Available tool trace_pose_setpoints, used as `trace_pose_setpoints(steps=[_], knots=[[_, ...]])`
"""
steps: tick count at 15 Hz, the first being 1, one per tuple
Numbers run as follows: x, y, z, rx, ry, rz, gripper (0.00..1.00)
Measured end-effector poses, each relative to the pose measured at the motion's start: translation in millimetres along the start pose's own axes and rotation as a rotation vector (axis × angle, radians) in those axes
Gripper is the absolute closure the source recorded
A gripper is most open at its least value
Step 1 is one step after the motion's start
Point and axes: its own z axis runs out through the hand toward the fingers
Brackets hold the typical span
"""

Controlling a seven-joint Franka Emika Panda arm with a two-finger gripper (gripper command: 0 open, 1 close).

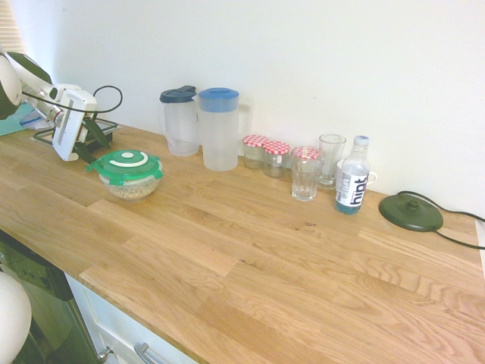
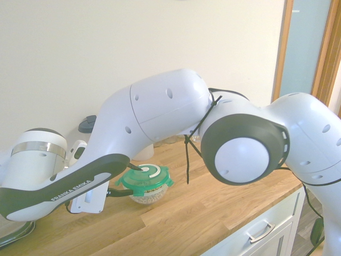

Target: Cover the lid of food container

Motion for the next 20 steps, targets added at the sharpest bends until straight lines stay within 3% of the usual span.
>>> trace_pose_setpoints(steps=[7, 15, 20], knots=[[-10.7, 58.6, -0.5, 0.097, -0.088, -0.036, 0.00], [-48.1, 153.5, -17.3, 0.410, -0.281, -0.264, 0.00], [0.3, 216.1, 47.5, 0.642, -0.355, -0.407, 0.00]])
